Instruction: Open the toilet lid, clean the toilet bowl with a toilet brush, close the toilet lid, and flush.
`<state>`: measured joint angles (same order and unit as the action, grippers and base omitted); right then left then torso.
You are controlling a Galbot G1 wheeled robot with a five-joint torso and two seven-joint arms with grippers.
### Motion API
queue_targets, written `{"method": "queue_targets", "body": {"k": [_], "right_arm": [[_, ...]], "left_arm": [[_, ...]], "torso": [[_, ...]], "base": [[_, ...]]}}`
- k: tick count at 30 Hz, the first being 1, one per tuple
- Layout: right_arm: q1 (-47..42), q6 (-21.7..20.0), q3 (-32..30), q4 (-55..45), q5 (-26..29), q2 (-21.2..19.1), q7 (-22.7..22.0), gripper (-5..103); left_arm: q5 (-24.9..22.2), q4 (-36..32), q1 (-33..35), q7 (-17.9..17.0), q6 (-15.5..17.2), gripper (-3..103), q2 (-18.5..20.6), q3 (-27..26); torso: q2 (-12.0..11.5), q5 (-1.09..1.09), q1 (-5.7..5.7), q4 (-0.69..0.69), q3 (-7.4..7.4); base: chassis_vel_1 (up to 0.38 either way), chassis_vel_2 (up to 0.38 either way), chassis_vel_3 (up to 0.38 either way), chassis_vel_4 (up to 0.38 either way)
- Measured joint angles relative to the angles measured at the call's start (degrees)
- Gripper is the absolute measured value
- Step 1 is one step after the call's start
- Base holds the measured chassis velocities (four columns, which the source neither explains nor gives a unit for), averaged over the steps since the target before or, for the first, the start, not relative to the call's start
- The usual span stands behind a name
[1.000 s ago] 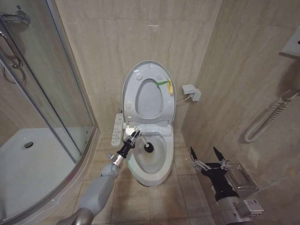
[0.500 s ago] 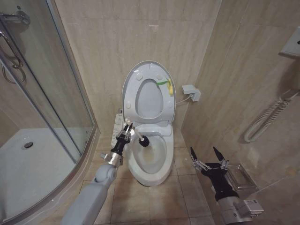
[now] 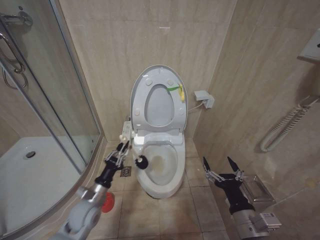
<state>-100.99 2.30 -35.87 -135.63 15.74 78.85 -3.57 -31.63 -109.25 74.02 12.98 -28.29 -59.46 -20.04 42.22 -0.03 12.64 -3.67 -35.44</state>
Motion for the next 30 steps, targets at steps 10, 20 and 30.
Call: {"method": "queue_targets", "body": {"k": [10, 20, 30], "right_arm": [[0.0, 0.0, 0.0, 0.0, 0.0, 0.0, 0.0, 100], [0.0, 0.0, 0.0, 0.0, 0.0, 0.0, 0.0, 100], [0.0, 0.0, 0.0, 0.0, 0.0, 0.0, 0.0, 100]], "left_arm": [[5.9, -10.3, 15.8, -4.1, 1.9, 19, -5.4, -12.0], [12.2, -8.6, 27.0, -8.4, -2.9, 19, -14.0, -21.5], [11.0, 15.3, 17.0, -8.3, -9.8, 19, -13.8, -23.9]], "torso": [[0.0, 0.02, 0.0, 0.01, 0.0], [0.0, 0.03, 0.0, 0.01, 0.0], [0.0, 0.01, 0.01, 0.02, -0.01]], "base": [[0.0, 0.0, 0.0, 0.0], [0.0, 0.0, 0.0, 0.0], [0.0, 0.0, 0.0, 0.0]]}}
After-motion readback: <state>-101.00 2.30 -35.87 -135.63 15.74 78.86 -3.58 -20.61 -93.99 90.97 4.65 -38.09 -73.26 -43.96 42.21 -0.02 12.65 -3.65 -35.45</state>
